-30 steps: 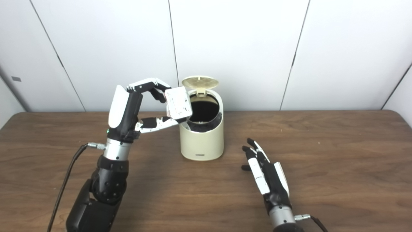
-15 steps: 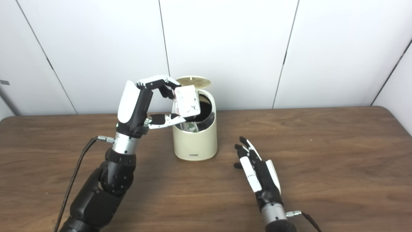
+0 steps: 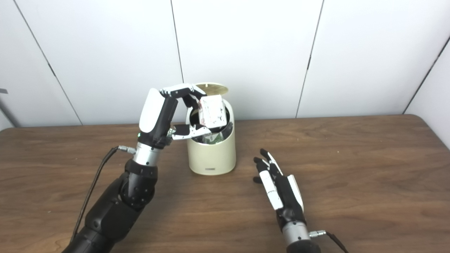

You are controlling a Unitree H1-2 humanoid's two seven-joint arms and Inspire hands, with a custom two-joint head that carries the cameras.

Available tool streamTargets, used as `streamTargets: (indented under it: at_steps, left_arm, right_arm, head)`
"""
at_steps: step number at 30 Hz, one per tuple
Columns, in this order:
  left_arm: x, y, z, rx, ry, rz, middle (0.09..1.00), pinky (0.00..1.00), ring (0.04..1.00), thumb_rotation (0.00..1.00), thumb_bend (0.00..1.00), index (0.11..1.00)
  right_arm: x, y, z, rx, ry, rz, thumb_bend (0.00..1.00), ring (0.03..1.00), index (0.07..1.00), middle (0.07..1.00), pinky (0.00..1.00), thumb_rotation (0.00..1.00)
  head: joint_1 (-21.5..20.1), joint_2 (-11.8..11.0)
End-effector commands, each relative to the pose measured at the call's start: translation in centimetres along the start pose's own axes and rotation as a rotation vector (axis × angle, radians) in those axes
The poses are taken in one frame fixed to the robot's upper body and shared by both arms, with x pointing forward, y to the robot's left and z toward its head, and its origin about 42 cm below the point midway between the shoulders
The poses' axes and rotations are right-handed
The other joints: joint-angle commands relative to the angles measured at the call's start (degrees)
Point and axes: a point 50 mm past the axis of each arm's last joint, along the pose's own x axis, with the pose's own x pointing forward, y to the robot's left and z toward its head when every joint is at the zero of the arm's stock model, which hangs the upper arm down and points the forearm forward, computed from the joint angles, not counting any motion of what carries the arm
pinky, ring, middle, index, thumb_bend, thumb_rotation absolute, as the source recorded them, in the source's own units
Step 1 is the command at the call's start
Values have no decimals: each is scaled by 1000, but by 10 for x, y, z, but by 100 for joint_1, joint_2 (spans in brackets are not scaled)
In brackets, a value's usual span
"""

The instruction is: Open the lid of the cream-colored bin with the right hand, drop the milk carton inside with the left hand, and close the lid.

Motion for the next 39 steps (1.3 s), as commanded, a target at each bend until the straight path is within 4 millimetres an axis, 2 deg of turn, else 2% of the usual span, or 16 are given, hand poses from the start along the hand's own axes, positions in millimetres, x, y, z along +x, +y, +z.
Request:
streamTargets:
  at_steps: [1, 16, 23, 27, 34, 37, 39]
  left_arm:
    - [31, 16, 6, 16, -91, 81, 499, 353, 439, 0, 477, 494]
    - [29, 5, -15, 68, -59, 63, 498, 363, 448, 0, 478, 482]
    - [23, 5, -19, -24, 46, 70, 525, 345, 428, 0, 475, 497]
    - [22, 5, -17, -61, 78, 66, 528, 339, 425, 0, 475, 505]
    - [21, 8, -18, -55, 114, 9, 490, 389, 392, 0, 500, 539]
    - [21, 10, -19, -32, 144, -31, 442, 380, 431, 0, 521, 519]
    - [21, 10, -20, -30, 154, -40, 521, 387, 442, 45, 523, 499]
  right_arm:
    - [2, 7, 10, 16, -31, 19, 533, 888, 944, 873, 824, 971]
    - [-2, 6, 12, 34, -26, 31, 510, 888, 949, 864, 845, 971]
    - [-2, 8, 12, 20, -28, 37, 532, 893, 955, 868, 845, 993]
    - [-2, 9, 12, 32, -29, 34, 533, 885, 949, 865, 856, 967]
    - [-2, 8, 11, 23, -27, 40, 545, 875, 939, 824, 859, 995]
    - [-1, 7, 11, 25, -28, 41, 546, 869, 934, 809, 856, 988]
    - [-2, 7, 11, 21, -29, 41, 550, 871, 932, 805, 854, 989]
  head:
    - [-3, 8]
    - [68, -4]
    - [-44, 43]
    - [-30, 47]
    - [-18, 59]
    - [-21, 63]
    - [-19, 66]
